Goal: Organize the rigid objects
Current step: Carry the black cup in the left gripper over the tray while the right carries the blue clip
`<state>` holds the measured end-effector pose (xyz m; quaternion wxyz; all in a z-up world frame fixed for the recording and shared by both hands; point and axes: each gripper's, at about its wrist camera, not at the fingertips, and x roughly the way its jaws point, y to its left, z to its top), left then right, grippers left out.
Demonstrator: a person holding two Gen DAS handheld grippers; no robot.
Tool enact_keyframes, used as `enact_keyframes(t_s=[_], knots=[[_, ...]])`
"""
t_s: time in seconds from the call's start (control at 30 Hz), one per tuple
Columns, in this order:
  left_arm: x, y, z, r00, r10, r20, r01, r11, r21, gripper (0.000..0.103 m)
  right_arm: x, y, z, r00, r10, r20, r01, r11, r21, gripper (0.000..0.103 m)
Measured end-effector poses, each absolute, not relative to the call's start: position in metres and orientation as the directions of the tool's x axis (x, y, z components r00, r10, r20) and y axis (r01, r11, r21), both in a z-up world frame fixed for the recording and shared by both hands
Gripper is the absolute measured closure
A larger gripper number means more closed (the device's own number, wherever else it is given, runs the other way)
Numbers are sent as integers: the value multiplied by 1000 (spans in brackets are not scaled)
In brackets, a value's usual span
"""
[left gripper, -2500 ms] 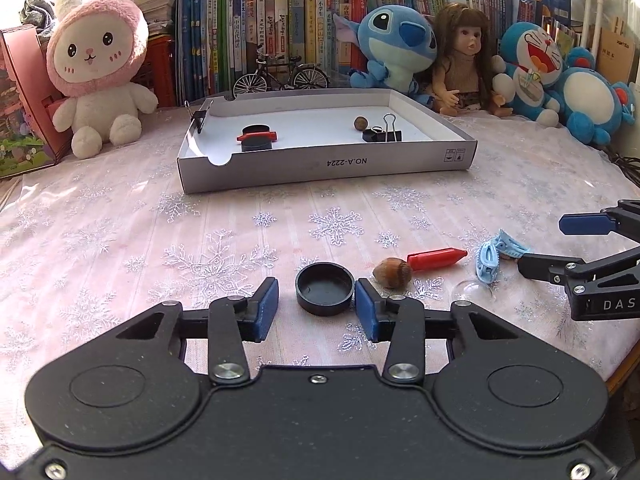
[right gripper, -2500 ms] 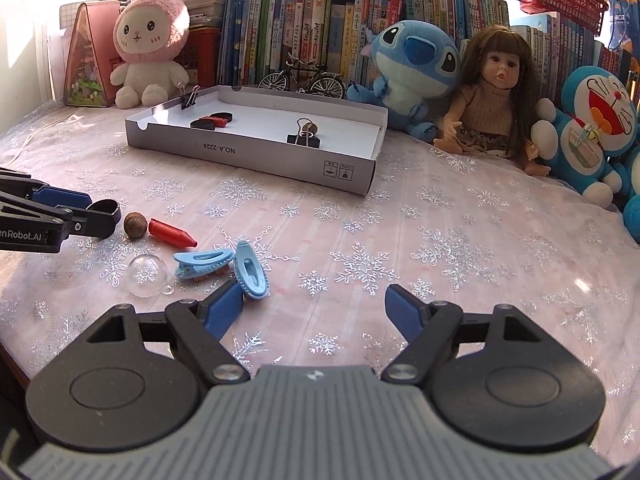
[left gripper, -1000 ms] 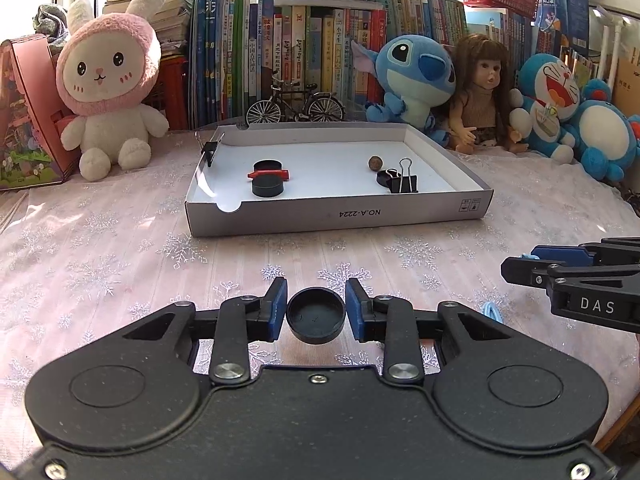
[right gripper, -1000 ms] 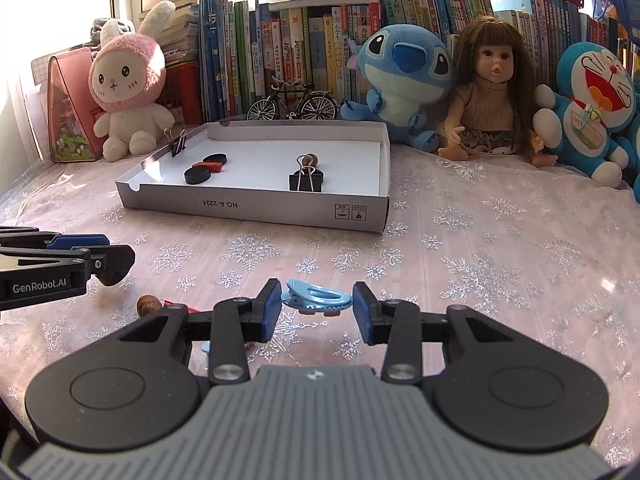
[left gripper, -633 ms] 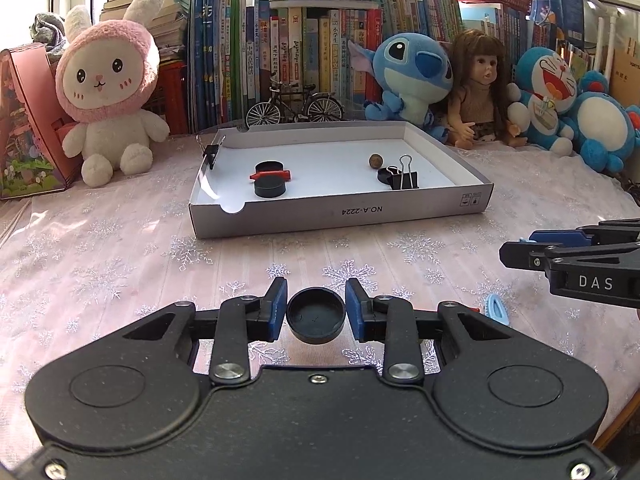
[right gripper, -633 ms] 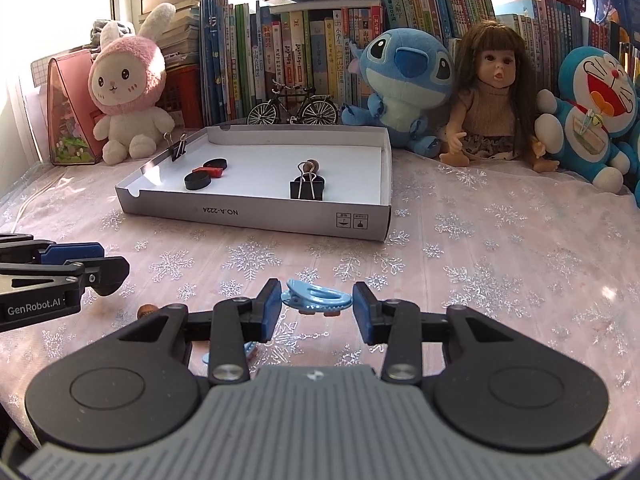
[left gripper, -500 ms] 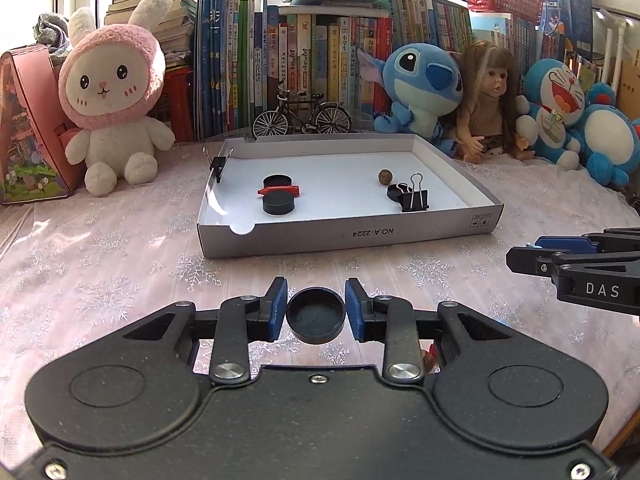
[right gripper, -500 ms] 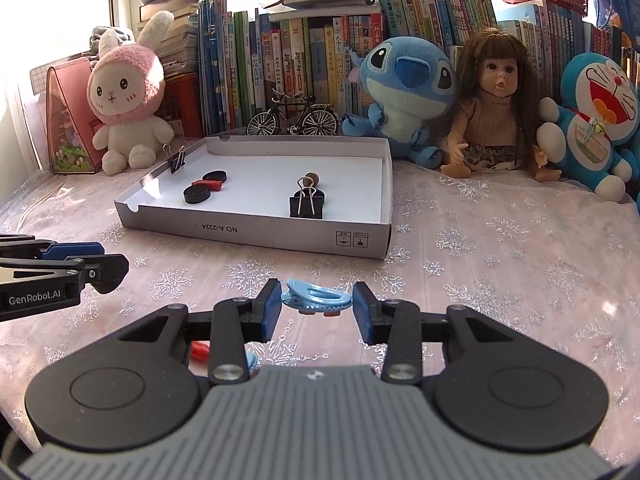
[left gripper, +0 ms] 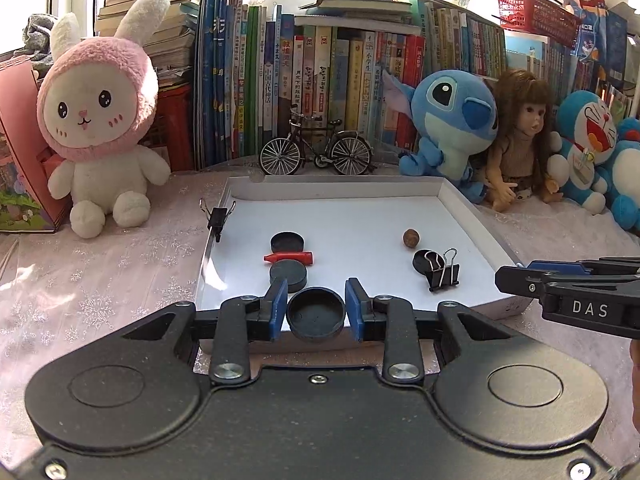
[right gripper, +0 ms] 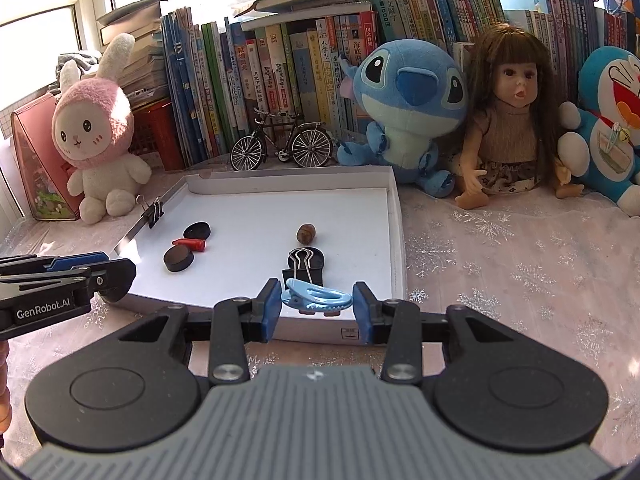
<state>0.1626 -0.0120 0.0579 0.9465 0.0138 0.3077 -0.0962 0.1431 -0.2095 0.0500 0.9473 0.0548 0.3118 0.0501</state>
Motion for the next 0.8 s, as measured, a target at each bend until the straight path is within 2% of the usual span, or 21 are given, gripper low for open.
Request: enact_keyframes(t_s=[0.3, 0.8], knots=[[202, -29, 29, 768, -115, -630, 149, 989, 2, 73, 181, -194, 27, 779, 90, -621, -28, 994, 109, 58], [223, -24, 12, 754, -70, -653, 108, 994, 18, 73, 200, -188, 11, 756, 63, -652, -18, 997, 76, 58]])
